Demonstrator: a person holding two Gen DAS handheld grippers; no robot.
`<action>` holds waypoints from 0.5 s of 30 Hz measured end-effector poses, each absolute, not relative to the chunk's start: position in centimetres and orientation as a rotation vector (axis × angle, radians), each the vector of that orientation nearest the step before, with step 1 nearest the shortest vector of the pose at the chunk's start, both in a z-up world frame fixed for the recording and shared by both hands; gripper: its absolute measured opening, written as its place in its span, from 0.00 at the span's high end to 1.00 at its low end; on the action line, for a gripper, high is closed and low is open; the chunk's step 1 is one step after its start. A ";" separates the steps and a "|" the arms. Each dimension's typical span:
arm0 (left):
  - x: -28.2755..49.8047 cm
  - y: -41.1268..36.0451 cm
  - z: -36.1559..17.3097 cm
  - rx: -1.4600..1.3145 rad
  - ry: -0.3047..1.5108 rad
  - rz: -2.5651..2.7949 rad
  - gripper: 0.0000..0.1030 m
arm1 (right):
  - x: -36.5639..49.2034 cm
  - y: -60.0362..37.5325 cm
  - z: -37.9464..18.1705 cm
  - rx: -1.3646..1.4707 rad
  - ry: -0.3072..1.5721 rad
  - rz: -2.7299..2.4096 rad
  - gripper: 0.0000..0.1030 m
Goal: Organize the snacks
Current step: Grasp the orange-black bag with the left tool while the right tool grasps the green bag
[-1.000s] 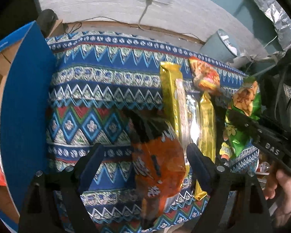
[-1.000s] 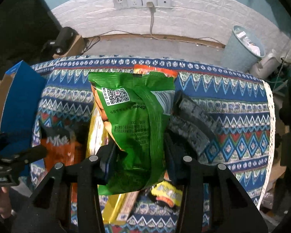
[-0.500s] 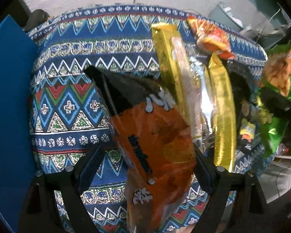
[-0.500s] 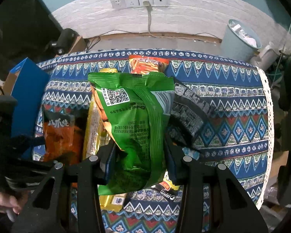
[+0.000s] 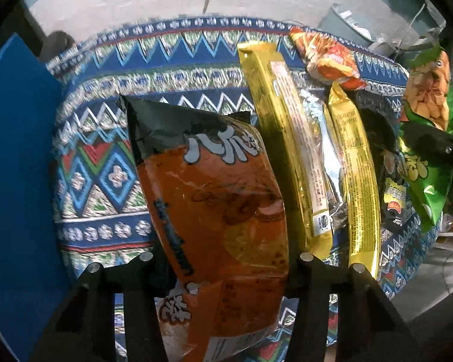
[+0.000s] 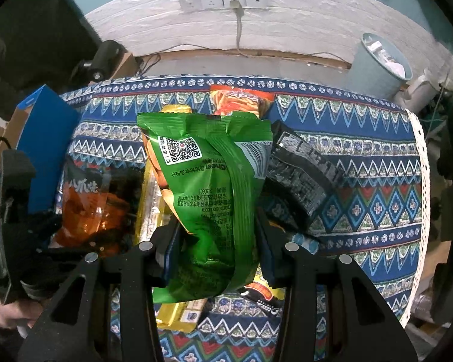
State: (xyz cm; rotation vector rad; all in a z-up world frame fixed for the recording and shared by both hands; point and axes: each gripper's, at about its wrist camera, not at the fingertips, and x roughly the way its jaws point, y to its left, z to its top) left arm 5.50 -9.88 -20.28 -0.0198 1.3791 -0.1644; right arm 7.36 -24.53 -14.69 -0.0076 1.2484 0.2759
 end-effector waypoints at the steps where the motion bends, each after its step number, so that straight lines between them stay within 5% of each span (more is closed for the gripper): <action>1: 5.5 -10.0 -19.8 -0.020 1.370 -0.164 0.50 | 7.4 -24.4 -14.6 -0.010 1.245 0.277 0.59; 15: 4.4 -6.6 -13.0 0.013 1.208 -0.110 0.50 | 7.3 -21.8 -12.0 -0.044 1.192 0.313 0.59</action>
